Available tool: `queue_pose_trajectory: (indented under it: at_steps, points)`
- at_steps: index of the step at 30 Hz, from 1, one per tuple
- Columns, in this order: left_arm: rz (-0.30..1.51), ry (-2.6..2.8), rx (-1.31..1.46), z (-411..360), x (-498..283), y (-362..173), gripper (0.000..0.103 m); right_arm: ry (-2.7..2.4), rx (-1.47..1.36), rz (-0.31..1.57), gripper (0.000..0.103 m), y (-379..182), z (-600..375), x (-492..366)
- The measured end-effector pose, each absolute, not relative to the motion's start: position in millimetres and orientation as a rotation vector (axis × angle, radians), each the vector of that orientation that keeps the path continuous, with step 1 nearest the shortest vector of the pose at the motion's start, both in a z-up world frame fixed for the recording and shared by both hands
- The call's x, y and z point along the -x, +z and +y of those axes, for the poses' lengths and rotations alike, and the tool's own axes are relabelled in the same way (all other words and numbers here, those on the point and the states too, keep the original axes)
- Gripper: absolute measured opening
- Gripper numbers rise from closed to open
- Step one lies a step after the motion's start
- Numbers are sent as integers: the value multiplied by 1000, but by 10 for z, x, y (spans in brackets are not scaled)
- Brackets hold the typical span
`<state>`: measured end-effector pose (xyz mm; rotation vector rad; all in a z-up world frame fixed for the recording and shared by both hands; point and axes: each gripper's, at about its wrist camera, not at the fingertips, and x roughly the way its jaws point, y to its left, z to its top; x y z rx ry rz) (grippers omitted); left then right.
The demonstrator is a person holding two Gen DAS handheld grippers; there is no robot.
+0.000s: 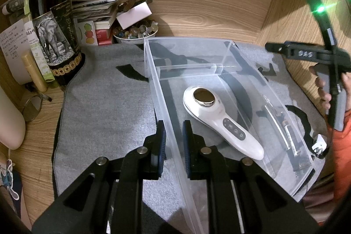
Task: Organize rigid objects
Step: 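Grasp the black clip on the mat with the right tool, then carry the black clip into the clear box with the right tool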
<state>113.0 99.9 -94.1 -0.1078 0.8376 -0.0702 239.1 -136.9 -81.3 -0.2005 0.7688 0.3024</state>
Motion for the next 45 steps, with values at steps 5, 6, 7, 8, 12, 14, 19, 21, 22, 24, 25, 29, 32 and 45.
queue_pose_trajectory:
  at_steps: [5, 6, 7, 8, 12, 14, 19, 21, 22, 24, 25, 29, 32, 45]
  points:
    - [837, -68, 103, 985, -1127, -940, 13, 284, 179, 882, 87, -1135, -1422, -2594]
    - [837, -68, 102, 991, -1125, -941, 13, 290, 186, 908, 87, -1202, -1403, -2637]
    - [837, -68, 102, 986, -1128, -941, 13, 298, 191, 931, 86, -1255, -1390, -2674]
    - [837, -68, 101, 982, -1129, -940, 13, 300, 194, 944, 86, -1291, -1383, -2698]
    - [837, -69, 102, 984, -1130, -940, 13, 313, 189, 991, 81, -1416, -1367, -2793]
    - [836, -71, 105, 986, -1126, -941, 13, 317, 180, 1017, 70, -1472, -1366, -2843]
    - [836, -72, 105, 987, -1125, -940, 13, 331, 149, 1047, 43, -1566, -1386, -2890]
    - [836, -72, 106, 990, -1124, -940, 13, 335, 147, 1057, 24, -1548, -1384, -2874]
    - [836, -71, 107, 986, -1125, -939, 13, 336, 146, 1054, 23, -1535, -1380, -2871]
    - [836, -72, 108, 984, -1125, -940, 13, 335, 154, 1034, 23, -1508, -1350, -2860]
    - [836, -72, 109, 984, -1125, -940, 13, 337, 157, 1023, 23, -1490, -1341, -2836]
    - [837, -71, 107, 978, -1125, -940, 13, 349, 152, 986, 23, -1391, -1344, -2741]
    - [837, -72, 106, 975, -1127, -939, 13, 365, 138, 951, 23, -1248, -1311, -2667]
    - [838, -71, 102, 976, -1128, -937, 13, 474, 166, 750, 23, -516, -1150, -2106]
